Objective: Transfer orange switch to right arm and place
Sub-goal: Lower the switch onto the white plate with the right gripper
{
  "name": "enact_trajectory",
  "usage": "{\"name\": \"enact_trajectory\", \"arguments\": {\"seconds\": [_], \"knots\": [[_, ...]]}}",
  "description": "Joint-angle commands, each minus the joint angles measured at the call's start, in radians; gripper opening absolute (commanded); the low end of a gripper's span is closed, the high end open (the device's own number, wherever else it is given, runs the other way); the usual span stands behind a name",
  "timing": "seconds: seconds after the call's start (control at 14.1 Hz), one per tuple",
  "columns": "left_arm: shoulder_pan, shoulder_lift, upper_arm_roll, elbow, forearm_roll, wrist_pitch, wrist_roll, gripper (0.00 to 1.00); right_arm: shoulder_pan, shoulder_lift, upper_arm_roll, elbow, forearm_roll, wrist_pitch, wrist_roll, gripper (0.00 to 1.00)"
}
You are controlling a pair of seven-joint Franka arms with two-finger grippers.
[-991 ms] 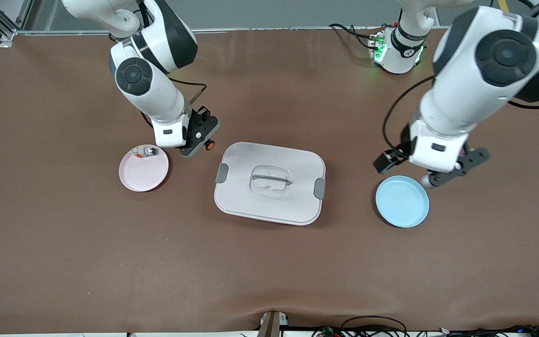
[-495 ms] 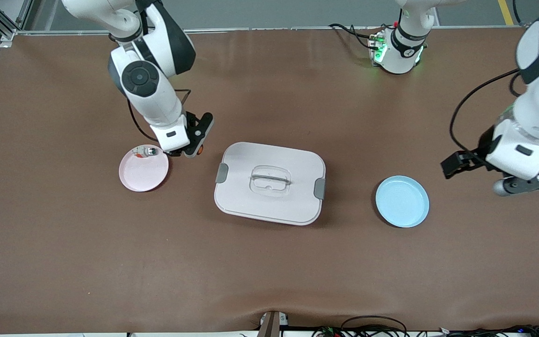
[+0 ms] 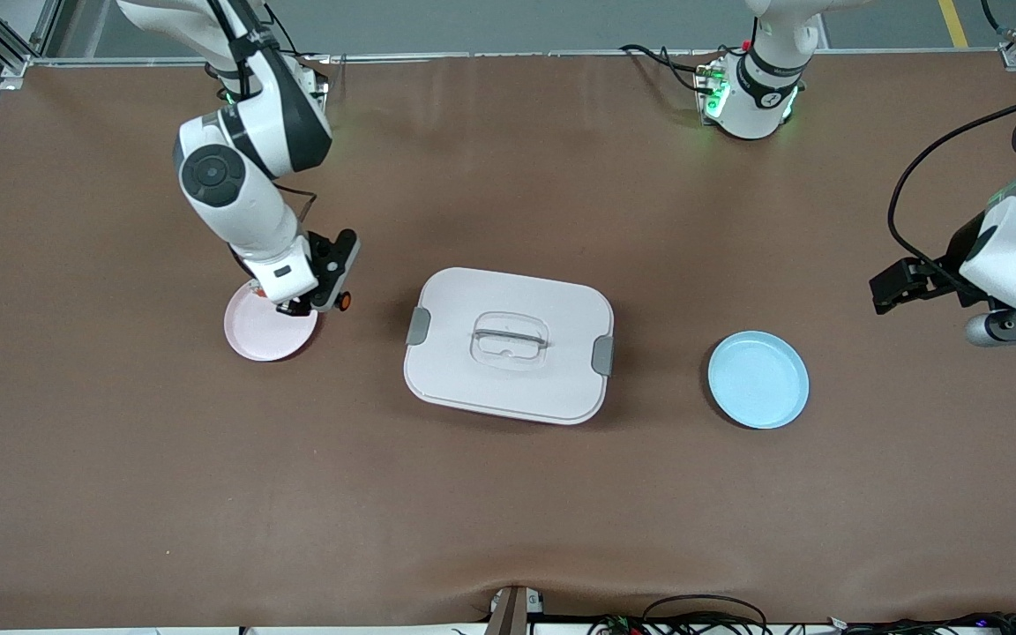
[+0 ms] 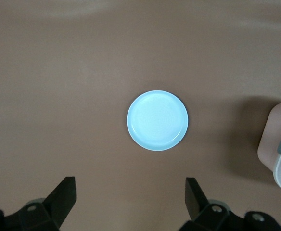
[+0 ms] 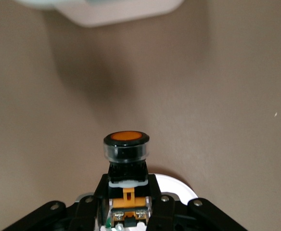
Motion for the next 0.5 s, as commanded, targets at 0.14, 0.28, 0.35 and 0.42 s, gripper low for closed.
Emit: {"name": "enact_trajectory", "arguments": {"seconds": [0.14,0.28,0.35,0.42], "knots": [[-0.067,-0.151,0.166,-0.139,-0.125,-0.008,0.164,1.0,-0.115,-0.063,0.016,-0.132,0.004,0.071,-0.155,0.0],[-0.151,-0.205,0.273,-0.199,-0.146,-0.008,0.189,1.0,-0.14,-0.063,0.016,-0.197,0.006,0.167,-0.187,0.0],[-0.214,-0.228,0.341,-0.225,-0.146,-0.008,0.189,1.0,-0.152,-0.057,0.016,-0.221,0.006,0.217,-0.204,0.0],[-0.237,-0.243,0.364,-0.246,-0.147,-0.007,0.189,1.0,-0.171,-0.05,0.015,-0.238,0.004,0.26,-0.241,0.0]]}}
